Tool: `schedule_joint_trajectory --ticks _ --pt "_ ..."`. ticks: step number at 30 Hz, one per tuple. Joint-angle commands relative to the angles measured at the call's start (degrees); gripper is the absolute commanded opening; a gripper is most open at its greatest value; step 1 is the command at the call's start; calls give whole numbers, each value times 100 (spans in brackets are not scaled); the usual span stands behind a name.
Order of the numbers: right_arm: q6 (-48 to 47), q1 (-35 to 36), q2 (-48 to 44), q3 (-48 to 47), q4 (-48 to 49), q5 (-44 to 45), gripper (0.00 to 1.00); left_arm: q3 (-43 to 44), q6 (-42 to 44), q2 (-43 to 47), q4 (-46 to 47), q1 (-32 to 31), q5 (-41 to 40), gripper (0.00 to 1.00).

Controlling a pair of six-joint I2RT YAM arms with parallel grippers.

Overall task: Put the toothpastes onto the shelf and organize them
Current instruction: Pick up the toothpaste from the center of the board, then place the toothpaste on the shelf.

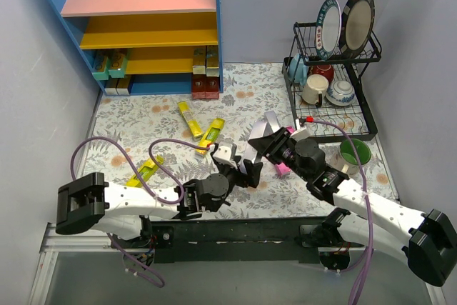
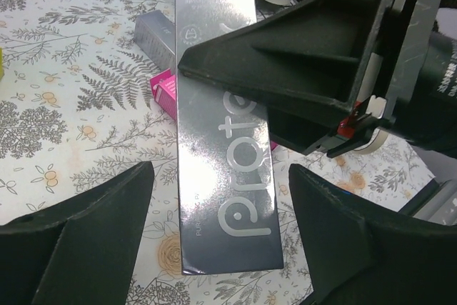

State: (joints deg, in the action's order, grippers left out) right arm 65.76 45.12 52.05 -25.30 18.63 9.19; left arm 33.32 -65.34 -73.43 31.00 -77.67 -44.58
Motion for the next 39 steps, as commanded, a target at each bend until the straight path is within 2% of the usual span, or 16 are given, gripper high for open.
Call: schedule_joint_trajectory --ticks 1,8,13,20,24,27,31,33,34,39 --pt "113 23 -186 -36 571 223 38 69 118 -154 204 -29 -148 73" --pt "104 23 -169 -1 606 206 38 69 215 -198 275 -47 -236 60" --pt "60 14 -178 25 598 197 41 52 197 -93 169 -47 -122 40" --pt "-124 -65 -432 139 449 302 82 60 153 -31 -147 -20 -279 26" --pt "-606 -127 -713 52 -25 582 93 104 110 109 -664 269 -123 24" --pt "-993 -144 -1021 -27 -376 916 95 70 31 425 -1007 804 359 24" --pt "-1993 -153 -1215 -308 -1027 1313 96 262 162 830 -1578 2032 1334 25" --pt "-2312 -162 -1285 -405 -1247 1505 96 446 328 961 -2043 2456 1582 25" --pt "-2548 -162 -1303 -449 -1405 1576 96 656 547 997 -2185 2859 1793 25" --pt "-3191 -162 -1470 -406 -1468 1928 96 1439 1067 971 -2949 4161 2689 25"
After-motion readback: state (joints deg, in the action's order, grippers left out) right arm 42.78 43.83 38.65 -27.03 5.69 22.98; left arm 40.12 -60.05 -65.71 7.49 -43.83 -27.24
